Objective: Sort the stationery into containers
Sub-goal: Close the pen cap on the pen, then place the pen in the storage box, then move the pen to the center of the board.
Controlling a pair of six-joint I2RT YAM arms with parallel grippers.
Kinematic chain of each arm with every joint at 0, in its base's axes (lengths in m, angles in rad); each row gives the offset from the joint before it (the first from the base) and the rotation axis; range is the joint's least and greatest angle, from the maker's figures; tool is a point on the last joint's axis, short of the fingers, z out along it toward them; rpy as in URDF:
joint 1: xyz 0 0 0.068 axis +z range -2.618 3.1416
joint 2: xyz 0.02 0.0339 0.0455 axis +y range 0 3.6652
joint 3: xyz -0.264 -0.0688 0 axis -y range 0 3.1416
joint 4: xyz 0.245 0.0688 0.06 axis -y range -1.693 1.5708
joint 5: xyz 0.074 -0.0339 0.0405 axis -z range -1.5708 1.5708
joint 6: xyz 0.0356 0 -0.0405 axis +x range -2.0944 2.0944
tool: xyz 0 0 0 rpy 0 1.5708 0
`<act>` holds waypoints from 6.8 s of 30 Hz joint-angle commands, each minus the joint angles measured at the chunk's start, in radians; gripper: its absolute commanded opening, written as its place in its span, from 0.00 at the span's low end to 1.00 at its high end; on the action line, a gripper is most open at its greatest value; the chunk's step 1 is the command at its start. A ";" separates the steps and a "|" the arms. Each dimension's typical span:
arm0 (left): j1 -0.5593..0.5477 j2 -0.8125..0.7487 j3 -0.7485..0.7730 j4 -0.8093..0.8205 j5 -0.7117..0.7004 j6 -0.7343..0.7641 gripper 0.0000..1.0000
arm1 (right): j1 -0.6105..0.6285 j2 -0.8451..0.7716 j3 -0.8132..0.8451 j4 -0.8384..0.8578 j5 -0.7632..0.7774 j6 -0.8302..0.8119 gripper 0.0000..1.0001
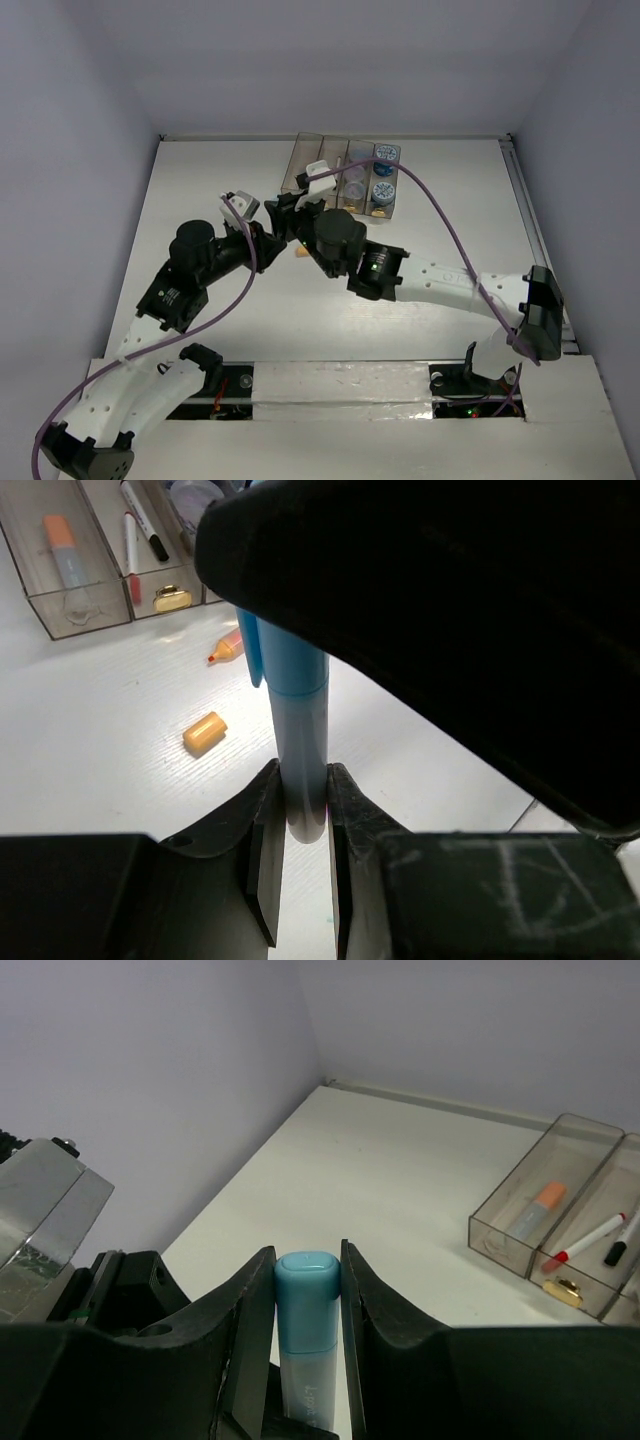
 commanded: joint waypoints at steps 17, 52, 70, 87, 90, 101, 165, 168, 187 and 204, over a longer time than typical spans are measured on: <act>0.008 -0.081 0.023 0.245 -0.028 -0.019 0.00 | -0.010 -0.007 -0.201 -0.048 -0.358 0.189 0.00; 0.008 0.028 0.145 0.228 -0.037 -0.027 0.00 | 0.044 0.007 -0.390 -0.018 -0.289 0.382 0.00; 0.008 0.105 0.056 0.145 -0.037 -0.058 0.00 | -0.105 -0.470 -0.265 -0.158 -0.078 0.279 0.71; 0.036 0.940 0.748 0.083 -0.229 -0.047 0.00 | -0.114 -0.619 -0.722 -0.103 -0.042 0.314 0.78; 0.060 1.089 0.881 0.038 -0.233 -0.029 0.00 | -0.114 -0.639 -0.753 -0.115 -0.047 0.334 0.78; 0.102 1.456 1.225 -0.088 -0.305 0.043 0.01 | -0.114 -0.639 -0.844 -0.144 -0.064 0.403 0.78; 0.080 0.022 0.175 0.277 -0.083 -0.075 0.99 | -0.508 0.441 0.093 -0.574 -0.660 -0.597 0.81; 0.080 0.024 0.172 0.280 -0.068 -0.075 0.99 | -0.508 0.464 0.106 -0.568 -0.651 -0.601 0.81; 0.080 0.033 0.165 0.286 -0.049 -0.072 0.98 | -0.551 0.533 0.140 -0.509 -0.642 -0.604 0.76; 0.080 0.037 0.164 0.288 -0.040 -0.073 0.98 | -0.551 0.364 -0.012 -0.330 -0.661 -0.500 0.68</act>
